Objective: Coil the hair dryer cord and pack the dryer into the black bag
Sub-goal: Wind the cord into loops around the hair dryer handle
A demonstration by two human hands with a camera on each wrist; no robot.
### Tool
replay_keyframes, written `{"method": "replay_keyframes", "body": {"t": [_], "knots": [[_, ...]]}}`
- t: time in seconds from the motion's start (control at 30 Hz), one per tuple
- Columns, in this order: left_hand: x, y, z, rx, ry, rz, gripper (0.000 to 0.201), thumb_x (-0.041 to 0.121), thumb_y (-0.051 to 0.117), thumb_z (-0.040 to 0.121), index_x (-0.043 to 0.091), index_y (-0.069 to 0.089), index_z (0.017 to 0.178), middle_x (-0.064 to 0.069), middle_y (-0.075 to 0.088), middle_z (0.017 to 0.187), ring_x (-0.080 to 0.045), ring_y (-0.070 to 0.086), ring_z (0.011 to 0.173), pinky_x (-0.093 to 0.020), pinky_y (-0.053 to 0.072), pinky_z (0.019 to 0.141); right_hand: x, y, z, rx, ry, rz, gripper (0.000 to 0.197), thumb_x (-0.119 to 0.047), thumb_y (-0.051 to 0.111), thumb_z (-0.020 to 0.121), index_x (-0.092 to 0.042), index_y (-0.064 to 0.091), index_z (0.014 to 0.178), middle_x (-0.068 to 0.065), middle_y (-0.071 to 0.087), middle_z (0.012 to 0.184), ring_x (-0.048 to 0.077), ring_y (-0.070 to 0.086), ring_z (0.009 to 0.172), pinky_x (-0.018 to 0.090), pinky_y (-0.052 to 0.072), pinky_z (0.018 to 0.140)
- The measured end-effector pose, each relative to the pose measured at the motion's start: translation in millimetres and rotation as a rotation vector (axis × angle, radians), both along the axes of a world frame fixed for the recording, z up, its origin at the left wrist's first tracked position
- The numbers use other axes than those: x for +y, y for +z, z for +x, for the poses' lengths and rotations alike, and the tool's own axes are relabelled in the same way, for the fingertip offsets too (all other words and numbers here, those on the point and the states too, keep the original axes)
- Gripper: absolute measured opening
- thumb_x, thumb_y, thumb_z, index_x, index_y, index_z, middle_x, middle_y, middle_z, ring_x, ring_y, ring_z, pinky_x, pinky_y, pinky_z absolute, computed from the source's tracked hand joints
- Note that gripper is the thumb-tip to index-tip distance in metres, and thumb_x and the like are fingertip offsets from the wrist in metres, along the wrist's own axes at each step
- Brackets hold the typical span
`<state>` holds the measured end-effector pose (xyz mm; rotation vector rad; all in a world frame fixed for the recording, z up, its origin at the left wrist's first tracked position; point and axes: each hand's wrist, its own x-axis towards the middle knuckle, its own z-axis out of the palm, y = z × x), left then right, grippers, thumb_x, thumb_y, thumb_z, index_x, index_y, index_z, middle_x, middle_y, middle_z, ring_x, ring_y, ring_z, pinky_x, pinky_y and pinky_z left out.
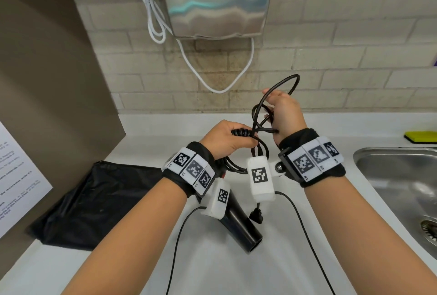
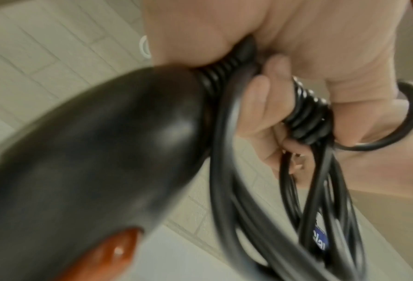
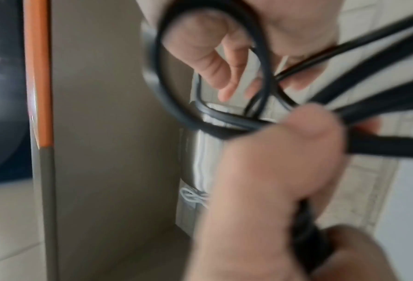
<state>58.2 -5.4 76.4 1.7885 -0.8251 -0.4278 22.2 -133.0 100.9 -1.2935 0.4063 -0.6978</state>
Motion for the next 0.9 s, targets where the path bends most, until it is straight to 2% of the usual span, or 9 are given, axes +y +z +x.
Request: {"method": "replay_keyframes", "body": {"t": [0.1,0.2,0.27,0.43,0.53,0.63,0.7,0.77,0.9], "knots": [[-7.8,-3.1,-0.2,0.011,0.063,-0.074,0.011,0.002,0.069,0.078,0.013,0.069,0.081,0.002,0.065,0.070,-0.002,0.058,0.063,-0.009,0.045,0.066,-4.8,1.6,-11.6,0.050,-0.006,-0.086,0.025,-0.002,0.042,0.090,-0.015,0.059,0.101,-0.004,0.056,0.098,0.012,0.045,0.099,0.022,0.036,0.077],[-11.7,-2.5,-1.5,0.060,0.126,-0.117,0.009,0.001,0.067,0.080,0.008,0.067,0.087,0.014,0.059,0.048,0.005,0.050,0.042,-0.006,0.037,0.049,-8.9,-9.5,-22.7,0.079,-0.003,-0.198,0.030,0.000,0.040,0.089,-0.012,0.060,0.109,-0.002,0.053,0.104,0.008,0.047,0.090,0.017,0.036,0.070],[-12.3,-0.5,-3.5,0.075,0.142,-0.129,0.012,-0.001,0.064,0.082,0.003,0.066,0.093,0.016,0.050,0.036,0.004,0.041,0.030,-0.004,0.029,0.038,-11.3,-24.7,-24.2,0.110,-0.031,-0.251,0.030,-0.002,0.040,0.090,-0.010,0.057,0.113,-0.002,0.052,0.102,0.009,0.048,0.089,0.019,0.036,0.075],[-7.7,3.2,-4.8,0.110,0.169,-0.163,0.012,-0.003,0.062,0.083,0.003,0.063,0.094,0.015,0.047,0.033,0.003,0.040,0.028,-0.004,0.028,0.036,-16.9,-63.1,-20.5,0.179,-0.088,-0.285,0.023,-0.013,0.040,0.094,-0.013,0.044,0.117,0.004,0.054,0.107,0.019,0.051,0.094,0.034,0.041,0.086],[-5.2,2.0,-1.8,0.150,0.215,-0.232,0.009,-0.002,0.061,0.084,0.004,0.062,0.090,0.014,0.046,0.032,0.002,0.040,0.028,-0.005,0.028,0.036,-20.4,-78.4,-18.7,0.184,-0.157,-0.224,0.018,-0.004,0.036,0.093,-0.013,0.051,0.096,0.009,0.056,0.104,0.020,0.052,0.089,0.032,0.045,0.081],[-2.9,-0.2,3.1,0.158,0.255,-0.266,0.010,0.001,0.063,0.084,0.011,0.062,0.080,0.013,0.047,0.033,0.001,0.038,0.027,-0.008,0.028,0.035,-12.9,-89.0,-17.3,0.216,0.179,0.065,0.023,0.004,0.047,0.086,-0.014,0.047,0.100,0.013,0.059,0.105,0.018,0.062,0.066,0.027,0.044,0.064],[-1.1,-0.9,5.6,0.163,0.268,-0.278,0.012,0.002,0.063,0.084,0.012,0.062,0.078,0.012,0.048,0.034,0.001,0.038,0.028,-0.009,0.028,0.035,-7.9,-93.7,-17.5,0.140,0.409,0.282,0.046,-0.005,0.066,0.077,-0.016,0.041,0.114,0.016,0.060,0.107,0.021,0.066,0.067,0.034,0.050,0.077],[1.1,-1.6,9.2,0.174,0.287,-0.297,0.012,0.002,0.063,0.083,0.013,0.063,0.078,0.013,0.050,0.039,0.000,0.038,0.029,-0.010,0.028,0.035,-4.0,-94.8,-19.3,0.135,0.559,0.303,0.048,-0.002,0.051,0.088,-0.021,0.027,0.126,0.018,0.058,0.112,0.028,0.062,0.078,0.040,0.047,0.090],[4.1,-5.0,15.8,0.192,0.317,-0.301,0.010,0.005,0.067,0.081,0.015,0.065,0.078,-0.001,0.045,0.057,-0.004,0.028,0.031,-0.015,0.024,0.035,-7.4,-107.1,-13.5,0.182,0.574,0.145,0.032,0.002,0.039,0.094,-0.016,0.032,0.120,0.005,0.054,0.068,0.011,0.047,0.048,0.027,0.042,0.061]]}}
